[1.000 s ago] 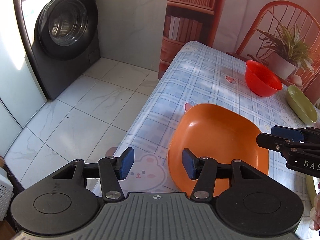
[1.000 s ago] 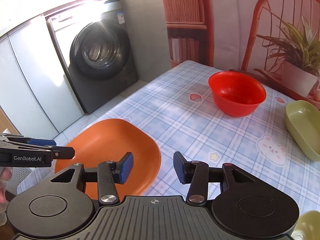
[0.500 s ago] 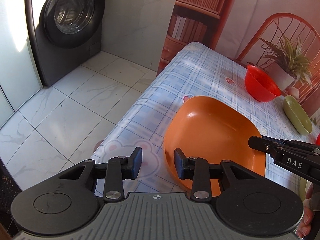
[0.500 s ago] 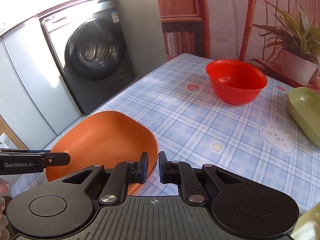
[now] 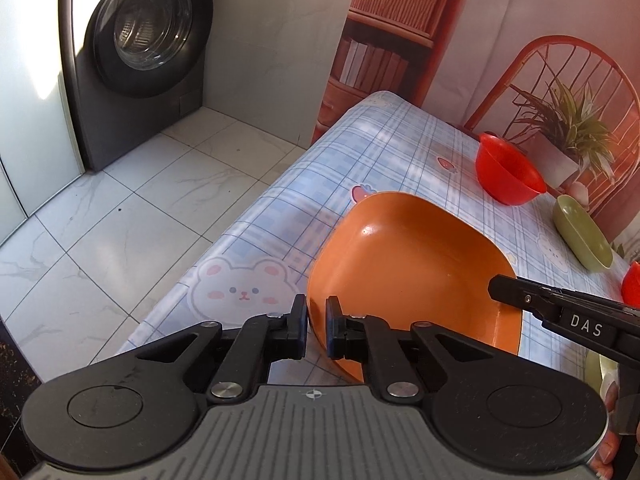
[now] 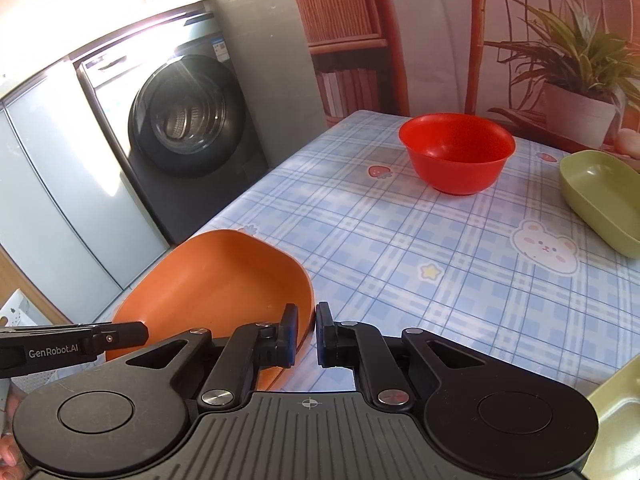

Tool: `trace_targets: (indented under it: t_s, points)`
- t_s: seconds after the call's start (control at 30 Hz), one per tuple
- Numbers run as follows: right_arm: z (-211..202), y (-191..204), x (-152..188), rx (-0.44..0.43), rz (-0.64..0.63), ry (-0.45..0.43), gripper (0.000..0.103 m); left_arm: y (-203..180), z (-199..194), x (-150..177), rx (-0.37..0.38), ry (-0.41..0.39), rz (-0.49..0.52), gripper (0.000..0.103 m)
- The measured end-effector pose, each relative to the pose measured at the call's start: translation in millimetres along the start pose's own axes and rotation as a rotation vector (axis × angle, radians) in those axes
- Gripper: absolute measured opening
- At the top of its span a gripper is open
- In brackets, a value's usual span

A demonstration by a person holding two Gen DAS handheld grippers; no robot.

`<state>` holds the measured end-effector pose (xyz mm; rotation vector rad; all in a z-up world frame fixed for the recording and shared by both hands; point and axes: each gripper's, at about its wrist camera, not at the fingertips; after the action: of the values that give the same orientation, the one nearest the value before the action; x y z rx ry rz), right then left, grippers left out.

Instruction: Organize plates and bowls

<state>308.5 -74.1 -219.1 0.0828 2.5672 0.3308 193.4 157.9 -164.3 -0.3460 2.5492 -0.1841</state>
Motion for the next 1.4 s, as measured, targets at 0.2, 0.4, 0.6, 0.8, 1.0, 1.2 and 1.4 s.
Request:
trace_targets:
  t_s: [0.2, 0.4, 0.6, 0.8, 1.0, 1.2, 1.4]
  points:
    - [-27, -8, 2, 0.013, 0.037, -0.047, 0.009, -15, -15, -3, 0.011, -0.025, 0.049, 0.01]
    - [-69, -31, 4, 0.049, 0.096, -0.133, 0.009, -53, -26, -15, 0.047, -0.062, 0.148, 0.01]
    - [-119, -72, 22, 0.122, 0.196, -0.194, 0.009, -108, -29, -18, 0.122, -0.076, 0.284, 0.01]
    - [-162, -110, 59, 0.234, 0.28, -0.213, 0.009, -161, -21, -3, 0.218, -0.06, 0.418, 0.01]
    - [-188, -143, 103, 0.289, 0.39, -0.205, 0.009, -205, -3, 24, 0.291, 0.01, 0.53, 0.01]
    - [-192, -162, 130, 0.287, 0.463, -0.196, 0.01, -232, 18, 42, 0.287, 0.052, 0.636, 0.01]
    - [-183, -163, 137, 0.262, 0.472, -0.169, 0.01, -240, 32, 47, 0.22, 0.057, 0.676, 0.01]
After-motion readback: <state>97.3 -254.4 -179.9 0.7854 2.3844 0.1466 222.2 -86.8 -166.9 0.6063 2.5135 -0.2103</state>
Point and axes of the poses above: each gripper's, at about its wrist camera, not at the fingertips, and z roughly the way its jaws point, y to its left, x to its underside, and after that the axes turned 9 degrees about y, right-handed
